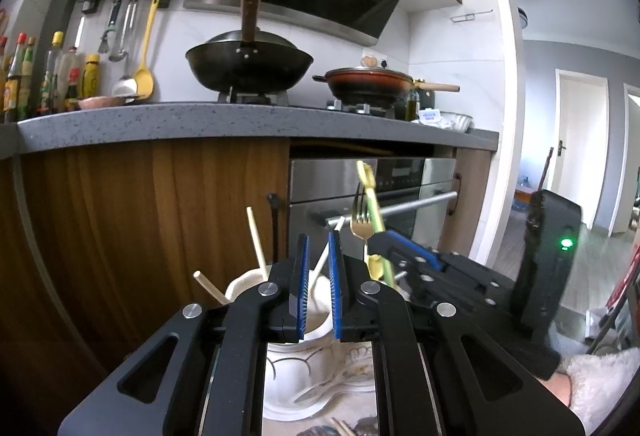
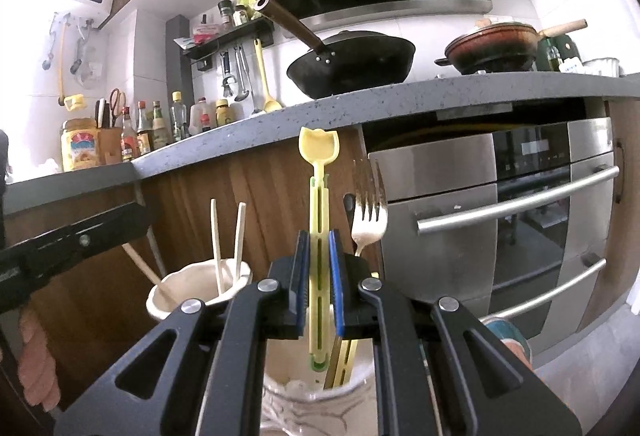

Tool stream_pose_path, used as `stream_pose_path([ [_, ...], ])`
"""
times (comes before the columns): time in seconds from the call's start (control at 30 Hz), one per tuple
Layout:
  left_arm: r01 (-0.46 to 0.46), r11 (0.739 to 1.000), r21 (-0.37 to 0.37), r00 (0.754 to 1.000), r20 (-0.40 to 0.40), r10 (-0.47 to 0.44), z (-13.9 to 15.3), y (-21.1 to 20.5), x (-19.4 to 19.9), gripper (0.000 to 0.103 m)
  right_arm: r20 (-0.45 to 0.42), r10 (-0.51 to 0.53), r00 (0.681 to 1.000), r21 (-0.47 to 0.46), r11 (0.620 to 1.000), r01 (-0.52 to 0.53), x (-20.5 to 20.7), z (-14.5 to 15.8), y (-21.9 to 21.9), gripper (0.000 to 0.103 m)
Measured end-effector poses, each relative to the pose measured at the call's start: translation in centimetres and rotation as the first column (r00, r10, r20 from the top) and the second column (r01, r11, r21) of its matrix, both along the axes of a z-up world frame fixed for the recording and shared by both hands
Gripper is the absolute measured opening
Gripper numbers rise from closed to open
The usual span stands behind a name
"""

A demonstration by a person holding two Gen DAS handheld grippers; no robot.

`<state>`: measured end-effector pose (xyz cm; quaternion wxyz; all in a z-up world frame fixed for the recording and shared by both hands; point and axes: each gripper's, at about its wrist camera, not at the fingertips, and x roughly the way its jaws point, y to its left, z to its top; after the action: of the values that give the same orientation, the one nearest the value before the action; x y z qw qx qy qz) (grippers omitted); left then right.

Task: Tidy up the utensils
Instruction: 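Drop chopstick into larger pot with left tool while right drops yellow utensil into smaller pot, then move both tools back down toward the remaining utensils on the cloth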

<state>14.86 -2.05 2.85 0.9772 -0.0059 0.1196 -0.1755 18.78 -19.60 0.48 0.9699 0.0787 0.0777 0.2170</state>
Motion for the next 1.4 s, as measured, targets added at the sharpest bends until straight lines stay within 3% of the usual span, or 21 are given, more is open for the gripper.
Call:
stream_pose_path([
  [0.33, 0.007, 1.000, 0.000, 1.000, -0.008, -0.007, 0.0, 0.0, 0.1, 0.010, -0.071, 0.000, 0.998, -0.060, 0.998, -0.004, -0.3, -1.8, 0.1, 0.010],
  [0.73, -0.016, 1.000, 0.011, 0.997, -0.080, 0.016, -1.1, 0.5, -0.8, 0.013, -0.142, 0.000, 0.990, -0.110, 0.994, -0.015, -1.7, -2.7, -0.1, 0.010],
  [0.87, -0.031, 0.999, 0.017, 0.995, -0.092, 0.032, -1.5, 0.8, -1.8, 0.013, -0.153, -0.006, 0.988, -0.108, 0.994, -0.011, -2.2, -2.5, -0.2, 0.019],
  [0.97, -0.052, 0.998, 0.033, 0.994, -0.100, 0.055, -1.7, 1.2, -2.9, 0.013, -0.172, -0.014, 0.985, -0.087, 0.996, -0.001, -3.1, -2.1, -0.8, 0.020],
  [1.1, -0.081, 0.996, 0.039, 0.988, -0.130, 0.085, -2.3, 2.1, -4.5, 0.014, -0.160, -0.021, 0.987, -0.076, 0.997, 0.009, -5.5, -1.0, -1.7, 0.036],
  [1.17, -0.107, 0.992, 0.064, 0.983, -0.144, 0.115, -2.6, 2.4, -5.4, 0.016, -0.159, -0.018, 0.987, -0.085, 0.996, 0.004, -6.8, -0.5, -1.8, 0.038],
  [1.27, -0.129, 0.989, 0.072, 0.975, -0.171, 0.140, -2.8, 3.1, -6.4, 0.024, -0.183, -0.002, 0.983, -0.081, 0.997, -0.013, -8.8, 0.0, -2.2, 0.049],
  [1.4, -0.149, 0.986, 0.068, 0.970, -0.186, 0.160, -2.7, 3.8, -7.7, 0.037, -0.225, 0.007, 0.974, -0.077, 0.997, -0.025, -10.4, 0.2, -2.6, 0.057],
])
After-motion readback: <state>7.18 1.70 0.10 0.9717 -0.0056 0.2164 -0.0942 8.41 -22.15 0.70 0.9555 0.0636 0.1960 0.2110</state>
